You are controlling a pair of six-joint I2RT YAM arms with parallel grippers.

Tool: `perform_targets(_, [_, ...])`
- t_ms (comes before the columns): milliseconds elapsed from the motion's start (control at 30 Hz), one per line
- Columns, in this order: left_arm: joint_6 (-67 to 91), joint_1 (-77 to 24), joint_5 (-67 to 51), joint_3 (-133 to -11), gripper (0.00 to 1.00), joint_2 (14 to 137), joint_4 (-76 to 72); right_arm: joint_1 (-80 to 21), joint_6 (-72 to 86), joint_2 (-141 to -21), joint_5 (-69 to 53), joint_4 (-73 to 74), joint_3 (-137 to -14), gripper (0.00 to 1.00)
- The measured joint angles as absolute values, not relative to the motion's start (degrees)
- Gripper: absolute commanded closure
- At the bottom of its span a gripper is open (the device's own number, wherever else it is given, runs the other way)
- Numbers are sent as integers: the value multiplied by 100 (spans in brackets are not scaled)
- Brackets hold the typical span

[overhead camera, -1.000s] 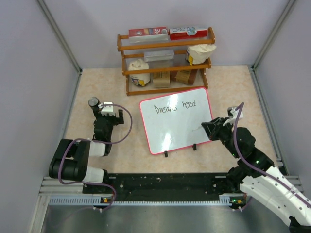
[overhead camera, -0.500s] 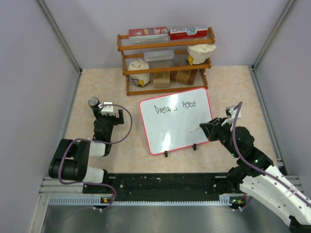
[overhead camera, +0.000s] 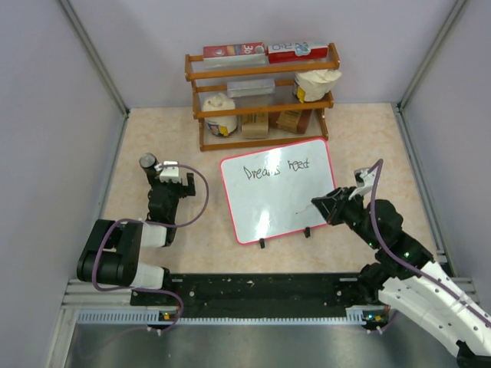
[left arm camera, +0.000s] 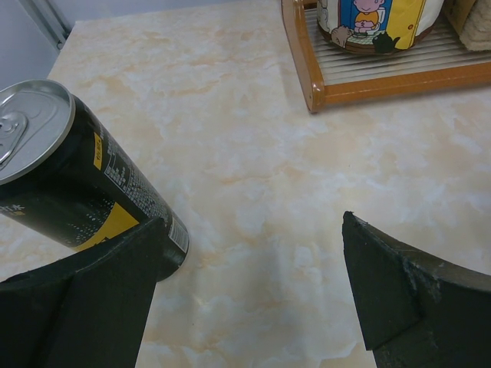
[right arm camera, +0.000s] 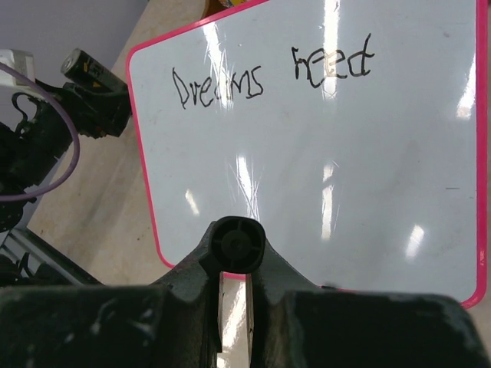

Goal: Write a sentence on the whiteboard
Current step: Hold the whiteboard at the center of the board.

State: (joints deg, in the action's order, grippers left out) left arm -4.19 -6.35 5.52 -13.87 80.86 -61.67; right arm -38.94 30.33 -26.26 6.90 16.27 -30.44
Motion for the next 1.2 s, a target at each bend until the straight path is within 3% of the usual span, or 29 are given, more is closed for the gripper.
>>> perform_targets(233, [-255,-602,932,-1417,1,8031,-6036,-3894,3059,-2626,543,1896,-3636,100])
perform_targets(467, [602,-602,1153,-2657,1,6543,-3251,-3894,3055,-2547,552,1997,-3865,100])
perform_targets(600, [1127,-604,655,-3162,1,5913,-2528,-3894,3055,-2550,572,2086,-3865,100])
perform_targets(833, [1804,-530,-235,-2777,1,5221,-1874,-3894,2965,-2550,624,2108,-3865,100])
perform_targets(1200, [1981,-521,-1387,-2849,1,5214,-1022,-3894,2630,-2871,731,2056,-3865,100])
